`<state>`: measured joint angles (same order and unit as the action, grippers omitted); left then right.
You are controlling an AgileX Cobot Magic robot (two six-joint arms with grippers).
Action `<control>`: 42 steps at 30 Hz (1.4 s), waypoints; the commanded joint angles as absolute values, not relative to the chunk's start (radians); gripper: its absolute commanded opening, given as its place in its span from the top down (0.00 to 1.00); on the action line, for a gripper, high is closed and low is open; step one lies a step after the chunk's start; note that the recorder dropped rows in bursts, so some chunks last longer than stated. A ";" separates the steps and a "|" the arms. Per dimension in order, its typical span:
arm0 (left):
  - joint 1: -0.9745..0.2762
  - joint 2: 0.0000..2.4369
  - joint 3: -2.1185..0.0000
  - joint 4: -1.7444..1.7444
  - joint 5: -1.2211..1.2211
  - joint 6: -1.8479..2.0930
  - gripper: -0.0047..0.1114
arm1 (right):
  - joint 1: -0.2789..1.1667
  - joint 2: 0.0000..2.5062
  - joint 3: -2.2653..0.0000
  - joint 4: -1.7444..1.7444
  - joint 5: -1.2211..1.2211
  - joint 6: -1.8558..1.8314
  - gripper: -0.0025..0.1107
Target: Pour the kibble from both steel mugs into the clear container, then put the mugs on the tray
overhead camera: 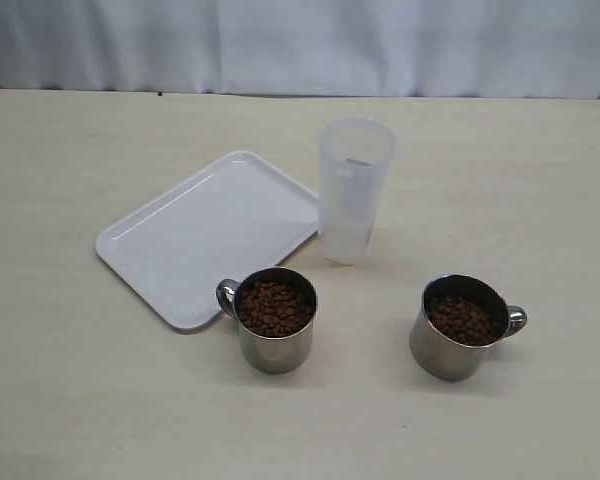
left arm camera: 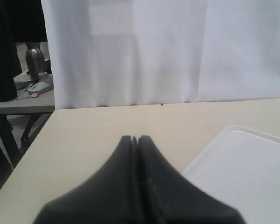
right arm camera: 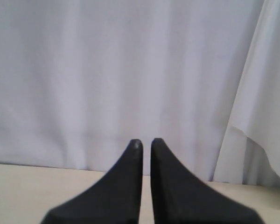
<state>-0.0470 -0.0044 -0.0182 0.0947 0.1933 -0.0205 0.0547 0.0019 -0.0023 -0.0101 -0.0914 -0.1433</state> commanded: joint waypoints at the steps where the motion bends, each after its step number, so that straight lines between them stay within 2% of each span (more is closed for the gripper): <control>1: -0.049 0.000 -0.027 0.096 0.180 -0.022 0.96 | 0.048 0.000 0.000 0.044 -0.150 0.072 0.93; 5: -0.049 0.000 -0.027 0.096 0.180 -0.022 0.96 | 0.052 0.000 0.000 0.024 -0.143 0.208 0.93; 8: -0.049 0.000 -0.027 0.094 0.185 -0.022 0.96 | 0.117 0.058 0.000 -0.033 -0.126 0.272 0.93; 18: -0.049 0.000 -0.027 0.094 0.188 -0.022 0.96 | 0.529 0.601 0.000 -0.094 -0.159 0.283 0.93; 25: -0.049 0.000 -0.027 0.094 0.188 -0.022 0.96 | 0.620 0.904 0.000 -0.097 -0.341 0.167 0.91; 28: -0.049 0.000 -0.027 0.094 0.188 -0.022 0.96 | 0.620 0.999 0.000 -0.097 -0.380 0.167 0.79; 31: -0.049 0.000 -0.027 0.094 0.188 -0.022 0.96 | 0.620 1.079 0.000 -0.097 -0.422 0.169 0.62; 32: -0.049 0.000 -0.027 0.094 0.188 -0.022 0.96 | 0.620 1.107 0.000 -0.097 -0.439 0.172 0.52; 34: -0.049 0.000 -0.027 0.094 0.188 -0.022 0.96 | 0.620 1.145 0.000 -0.097 -0.470 0.172 0.39; 37: -0.049 0.000 -0.027 0.094 0.188 -0.022 0.96 | 0.620 1.201 0.000 -0.097 -0.501 0.172 0.24; 42: -0.049 0.000 -0.027 0.094 0.188 -0.022 0.96 | 0.620 1.259 0.000 -0.085 -0.543 0.172 0.24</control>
<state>-0.0470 -0.0044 -0.0182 0.0947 0.1933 -0.0205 0.6160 1.2355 -0.0023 -0.0924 -0.5070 0.1791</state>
